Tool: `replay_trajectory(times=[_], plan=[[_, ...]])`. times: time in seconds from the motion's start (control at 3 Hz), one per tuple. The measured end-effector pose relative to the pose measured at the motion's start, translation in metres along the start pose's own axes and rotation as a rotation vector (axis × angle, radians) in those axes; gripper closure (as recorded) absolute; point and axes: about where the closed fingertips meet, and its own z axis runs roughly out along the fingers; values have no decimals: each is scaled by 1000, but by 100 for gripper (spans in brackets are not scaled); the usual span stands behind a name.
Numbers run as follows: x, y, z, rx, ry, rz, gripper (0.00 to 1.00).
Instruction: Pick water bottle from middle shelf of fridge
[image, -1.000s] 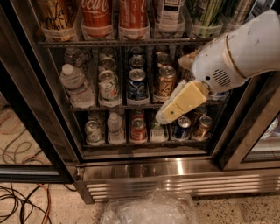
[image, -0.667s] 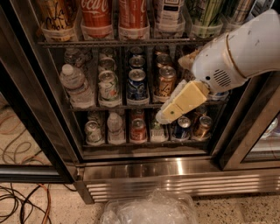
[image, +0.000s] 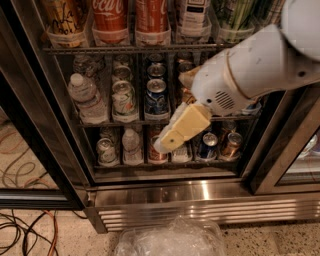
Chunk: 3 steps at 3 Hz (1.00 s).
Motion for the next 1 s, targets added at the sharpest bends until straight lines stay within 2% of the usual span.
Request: replay_trajectory(times=[0.33,0.67,1.0], plan=[[-22,34,35,-25,-59,8,0],[-38,61,73,-27,-146,77,0],[-52,81,106,-7,-204,183,0]])
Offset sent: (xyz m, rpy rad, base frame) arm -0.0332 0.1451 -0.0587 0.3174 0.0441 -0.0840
